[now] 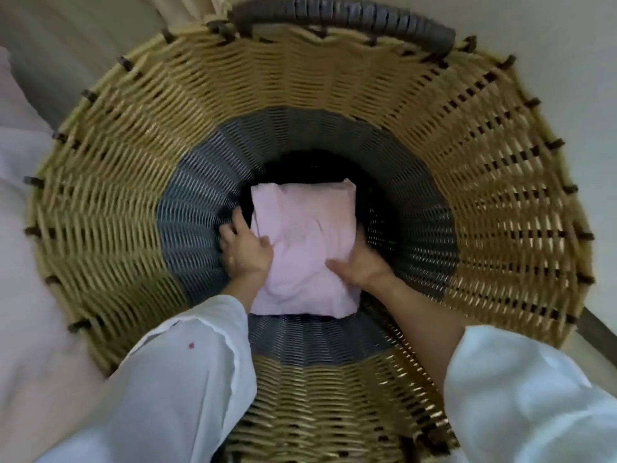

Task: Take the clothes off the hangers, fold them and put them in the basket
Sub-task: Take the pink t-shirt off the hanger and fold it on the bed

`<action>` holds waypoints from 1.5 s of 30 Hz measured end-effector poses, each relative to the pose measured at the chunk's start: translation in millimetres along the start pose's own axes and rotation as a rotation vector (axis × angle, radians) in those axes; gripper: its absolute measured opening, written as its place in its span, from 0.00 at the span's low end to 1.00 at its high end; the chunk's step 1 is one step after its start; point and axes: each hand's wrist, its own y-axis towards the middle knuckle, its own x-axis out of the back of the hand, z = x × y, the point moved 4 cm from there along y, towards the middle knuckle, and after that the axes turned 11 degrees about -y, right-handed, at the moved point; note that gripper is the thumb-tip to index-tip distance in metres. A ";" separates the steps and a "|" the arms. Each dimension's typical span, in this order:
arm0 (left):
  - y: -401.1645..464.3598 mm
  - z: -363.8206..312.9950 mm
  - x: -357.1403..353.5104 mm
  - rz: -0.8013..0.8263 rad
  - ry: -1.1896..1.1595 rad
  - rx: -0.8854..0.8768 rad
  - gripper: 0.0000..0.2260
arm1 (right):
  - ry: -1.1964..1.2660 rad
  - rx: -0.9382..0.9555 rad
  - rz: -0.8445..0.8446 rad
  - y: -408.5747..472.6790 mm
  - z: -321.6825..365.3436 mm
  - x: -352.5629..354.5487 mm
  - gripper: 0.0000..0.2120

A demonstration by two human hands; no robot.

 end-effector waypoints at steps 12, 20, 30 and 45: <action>16.8 5.3 -29.7 0.607 0.987 -0.629 0.60 | -0.982 0.311 0.099 20.1 23.7 11.7 0.60; 21.3 28.0 -65.8 0.473 1.027 -0.596 0.61 | -1.030 0.173 0.023 44.6 3.8 -29.4 0.62; -29.1 -35.9 -0.9 0.638 0.896 -0.376 0.46 | -0.842 0.079 0.045 -47.0 13.2 8.4 0.38; -308.6 -339.3 239.5 0.537 0.532 -0.865 0.25 | -0.221 -0.019 -0.546 -440.1 59.6 246.7 0.17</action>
